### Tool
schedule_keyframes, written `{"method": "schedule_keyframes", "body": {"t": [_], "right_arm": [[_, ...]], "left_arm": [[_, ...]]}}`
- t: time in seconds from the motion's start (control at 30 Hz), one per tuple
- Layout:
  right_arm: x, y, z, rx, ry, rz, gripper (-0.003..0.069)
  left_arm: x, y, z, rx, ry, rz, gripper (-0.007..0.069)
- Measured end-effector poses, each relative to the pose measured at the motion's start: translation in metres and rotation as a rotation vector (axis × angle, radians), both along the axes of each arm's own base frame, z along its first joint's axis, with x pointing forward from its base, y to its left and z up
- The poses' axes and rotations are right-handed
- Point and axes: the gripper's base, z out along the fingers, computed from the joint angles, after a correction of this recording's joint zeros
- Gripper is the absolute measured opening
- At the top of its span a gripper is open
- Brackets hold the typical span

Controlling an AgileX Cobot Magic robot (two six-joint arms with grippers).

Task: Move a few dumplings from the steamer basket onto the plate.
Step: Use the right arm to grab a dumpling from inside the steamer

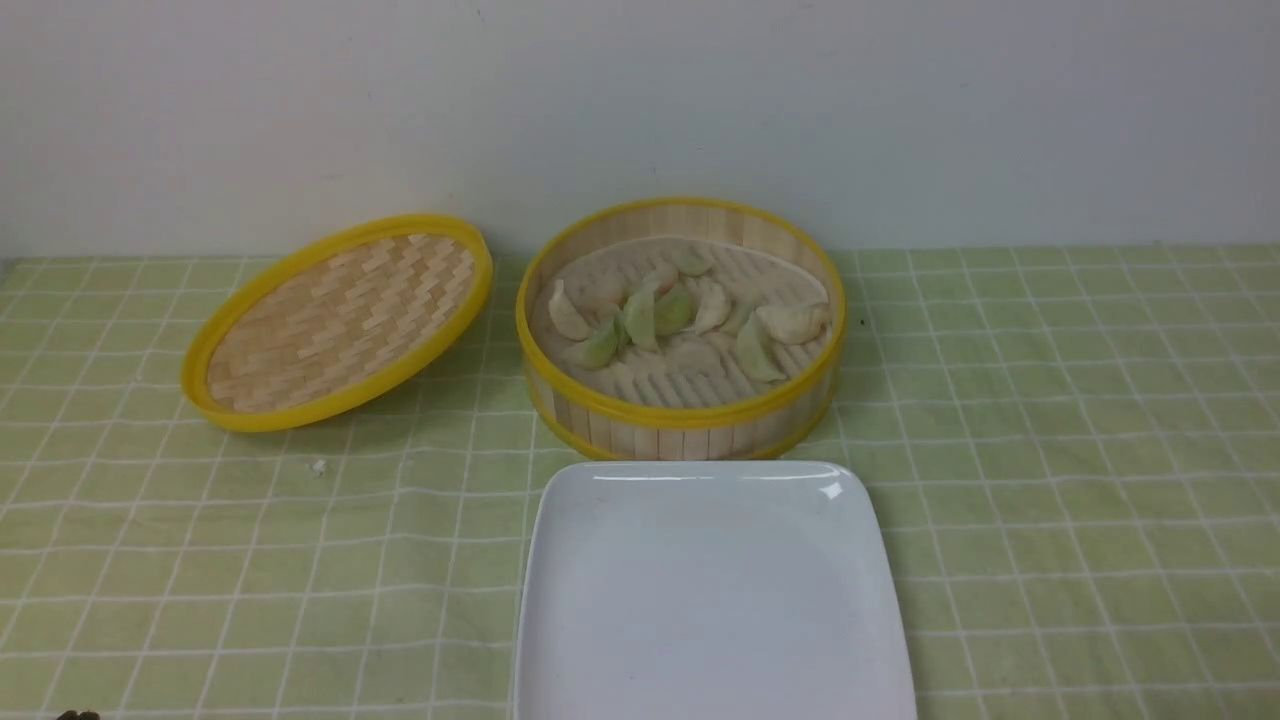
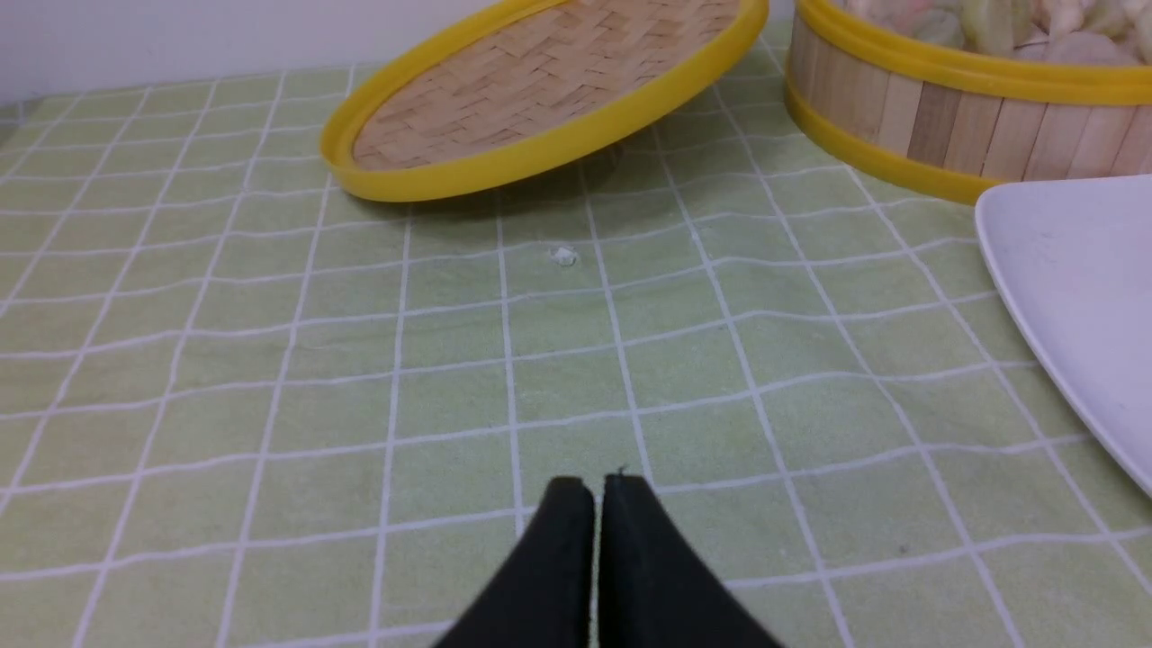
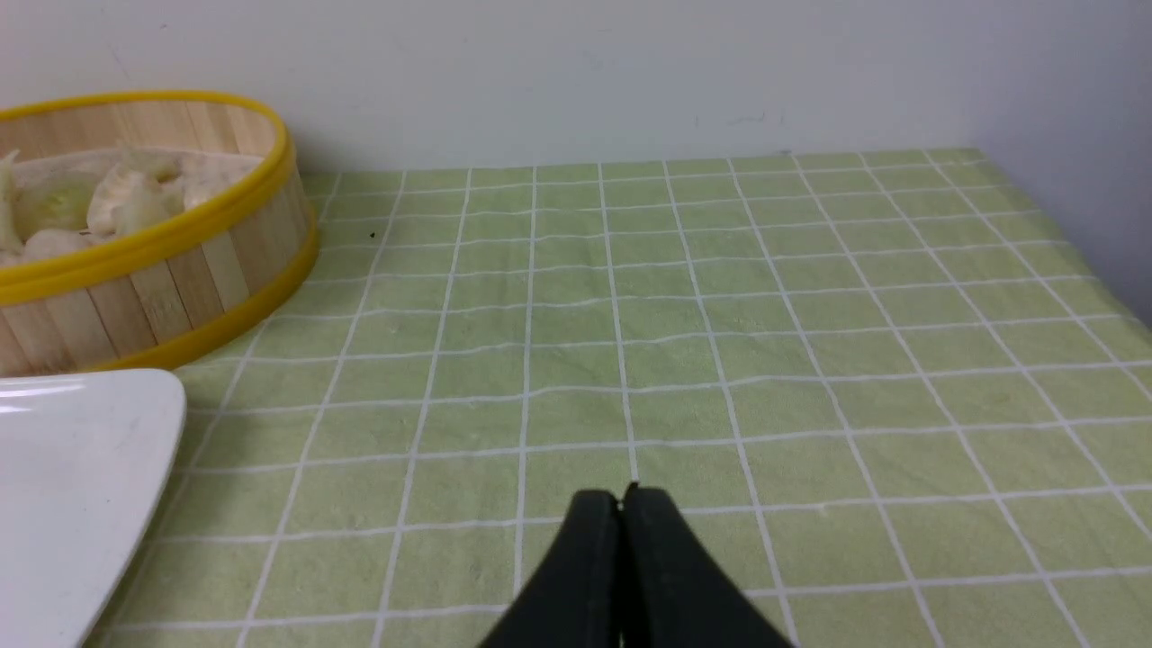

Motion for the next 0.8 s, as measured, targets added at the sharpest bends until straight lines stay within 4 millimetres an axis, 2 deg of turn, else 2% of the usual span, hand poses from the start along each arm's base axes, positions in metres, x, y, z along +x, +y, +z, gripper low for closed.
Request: {"method": "schedule_keyframes", "body": {"t": [0.47, 0.57, 0.63, 0.7, 0.8], "right_arm": [[0.000, 0.000, 0.000, 0.000, 0.000, 0.000, -0.0015], [0.000, 0.000, 0.000, 0.000, -0.001, 0.000, -0.0015], [0.001, 0.001, 0.001, 0.020, -0.023, 0.006, -0.0015], [0.002, 0.003, 0.004, 0.123, -0.070, 0.014, -0.0015], [0.002, 0.006, 0.015, 0.374, -0.198, 0.026, -0.0015]], "left_arm": [[0.001, 0.000, 0.003, -0.027, -0.032, 0.006, -0.0006], [0.003, -0.001, 0.011, -0.142, -0.111, 0.023, -0.0006], [0.004, -0.001, 0.019, -0.307, -0.194, 0.051, -0.0006], [0.004, 0.001, 0.027, -0.446, -0.267, 0.080, -0.0006], [0.004, 0.005, 0.035, -0.590, -0.346, 0.119, -0.0006]]}}
